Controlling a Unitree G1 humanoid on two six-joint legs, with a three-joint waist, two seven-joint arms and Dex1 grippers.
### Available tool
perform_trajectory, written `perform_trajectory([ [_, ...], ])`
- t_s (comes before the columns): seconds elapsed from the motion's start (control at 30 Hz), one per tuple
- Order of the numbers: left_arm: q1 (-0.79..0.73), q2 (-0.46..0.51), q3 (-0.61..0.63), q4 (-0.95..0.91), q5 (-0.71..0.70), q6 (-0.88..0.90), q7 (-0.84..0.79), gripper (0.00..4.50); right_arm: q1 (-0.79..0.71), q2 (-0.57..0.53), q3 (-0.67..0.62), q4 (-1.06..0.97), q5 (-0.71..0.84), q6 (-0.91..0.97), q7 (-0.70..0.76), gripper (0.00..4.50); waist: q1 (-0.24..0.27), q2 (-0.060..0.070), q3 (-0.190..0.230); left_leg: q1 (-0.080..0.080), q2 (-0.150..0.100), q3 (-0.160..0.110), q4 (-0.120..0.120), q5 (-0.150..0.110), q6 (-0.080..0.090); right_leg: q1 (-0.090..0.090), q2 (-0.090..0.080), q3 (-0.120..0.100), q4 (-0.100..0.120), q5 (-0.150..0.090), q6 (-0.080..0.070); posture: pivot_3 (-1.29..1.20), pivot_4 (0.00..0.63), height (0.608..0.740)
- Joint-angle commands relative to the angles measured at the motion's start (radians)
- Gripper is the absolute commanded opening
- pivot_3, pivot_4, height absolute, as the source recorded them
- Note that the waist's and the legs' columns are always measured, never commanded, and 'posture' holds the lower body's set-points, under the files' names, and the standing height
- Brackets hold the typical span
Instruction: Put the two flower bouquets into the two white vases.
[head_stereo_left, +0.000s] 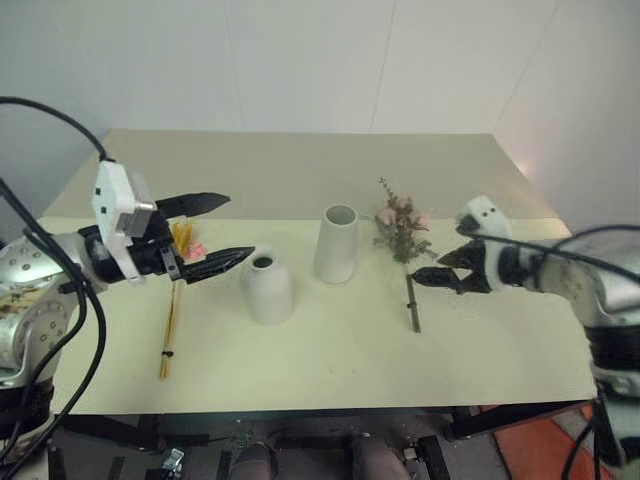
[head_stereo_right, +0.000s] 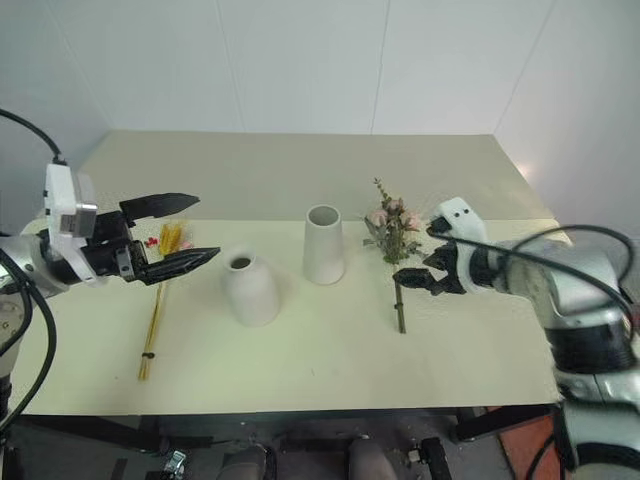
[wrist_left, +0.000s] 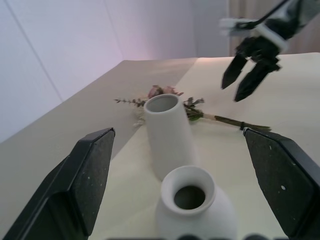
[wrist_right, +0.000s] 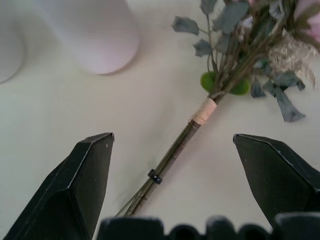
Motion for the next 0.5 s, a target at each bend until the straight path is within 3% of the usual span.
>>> perform_trajectory([
  [0.03,-0.034,0.009,-0.006,0.007,0.003,-0.025,-0.017,4.48,-0.121,0.053,0.025,0.136,-0.046,0.088,-0.059,4.50,-0.002,0.000,0.000,0.000,0.000,0.000,0.000,0.000,0.000,0.000,0.000,0.000,0.000,0.000,0.000,0.00,0.150,0.740],
  [0.27,-0.015,0.000,-0.011,0.022,0.026,-0.056,-0.024,4.48,-0.293,0.176,0.155,0.441,-0.129,0.079,-0.054,4.50,-0.012,0.000,0.000,-0.001,0.000,-0.001,0.000,0.000,0.000,0.000,0.001,0.000,0.000,0.002,0.003,0.00,0.150,0.740],
  [0.47,0.015,-0.002,0.004,0.007,0.026,-0.061,-0.015,4.48,-0.340,0.215,0.259,0.529,-0.174,0.013,0.019,4.50,-0.016,0.000,0.000,-0.002,0.000,-0.001,0.000,0.000,0.000,-0.001,0.001,-0.001,0.000,0.002,0.003,0.00,0.150,0.740],
  [0.5,0.021,-0.003,0.007,0.004,0.026,-0.060,-0.012,4.50,-0.344,0.218,0.266,0.535,-0.181,-0.006,0.027,4.11,-0.016,0.000,0.000,-0.003,0.000,-0.001,0.000,0.000,0.000,-0.002,0.001,-0.001,0.000,0.002,0.003,0.00,0.150,0.740],
])
